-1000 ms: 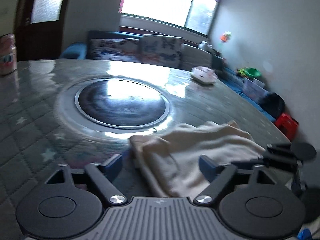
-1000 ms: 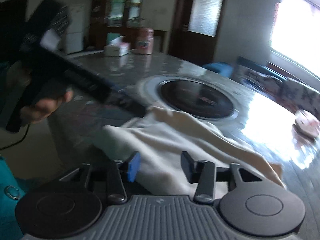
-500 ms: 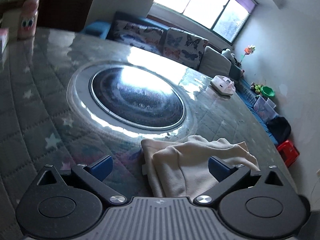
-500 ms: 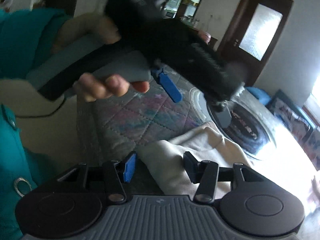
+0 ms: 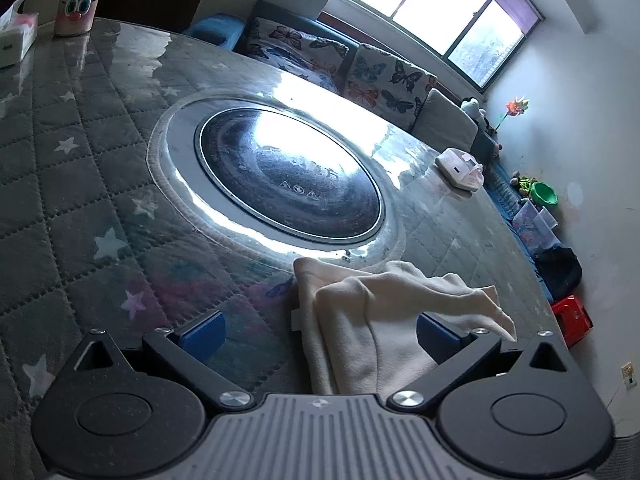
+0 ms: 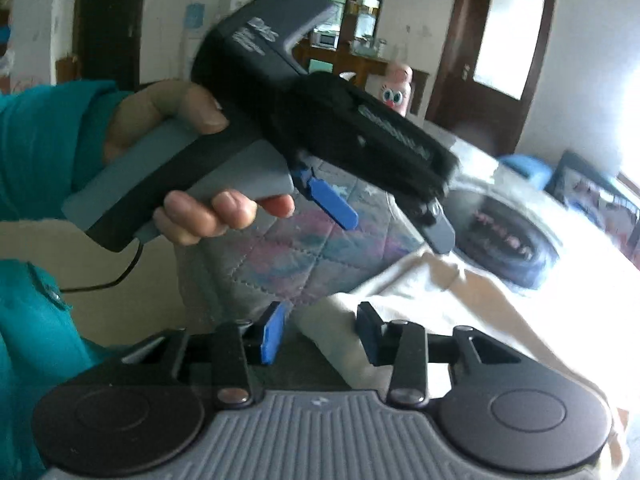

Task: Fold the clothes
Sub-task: 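Fold the sweatshirt over with the left gripper while the right gripper grasps its edge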

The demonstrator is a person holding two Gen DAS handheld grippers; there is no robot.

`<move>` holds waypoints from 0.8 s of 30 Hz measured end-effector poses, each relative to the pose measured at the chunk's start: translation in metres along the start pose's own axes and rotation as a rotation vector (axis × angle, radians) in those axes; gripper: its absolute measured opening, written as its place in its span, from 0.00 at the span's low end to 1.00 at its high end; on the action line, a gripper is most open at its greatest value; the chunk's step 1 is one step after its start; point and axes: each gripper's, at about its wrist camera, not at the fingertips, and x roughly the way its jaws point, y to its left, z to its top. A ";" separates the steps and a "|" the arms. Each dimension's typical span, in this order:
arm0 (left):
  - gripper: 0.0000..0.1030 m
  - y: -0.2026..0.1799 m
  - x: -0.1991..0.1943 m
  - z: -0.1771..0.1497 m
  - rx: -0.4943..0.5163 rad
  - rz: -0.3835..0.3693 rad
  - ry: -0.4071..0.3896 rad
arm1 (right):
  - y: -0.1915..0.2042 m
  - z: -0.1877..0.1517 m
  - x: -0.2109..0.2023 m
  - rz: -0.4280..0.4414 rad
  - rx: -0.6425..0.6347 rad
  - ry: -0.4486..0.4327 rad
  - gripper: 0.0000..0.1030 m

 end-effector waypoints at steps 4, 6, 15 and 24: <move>1.00 -0.001 0.000 -0.001 0.006 0.002 0.005 | -0.001 -0.007 0.006 0.012 0.025 0.005 0.38; 1.00 -0.002 0.000 -0.001 0.015 0.003 0.006 | 0.001 -0.006 0.004 0.001 0.013 0.001 0.38; 1.00 0.000 0.001 -0.001 -0.054 -0.040 0.042 | 0.012 -0.002 0.008 -0.073 -0.066 0.010 0.26; 1.00 0.000 0.009 -0.003 -0.188 -0.119 0.090 | -0.039 0.008 -0.021 0.013 0.237 -0.103 0.12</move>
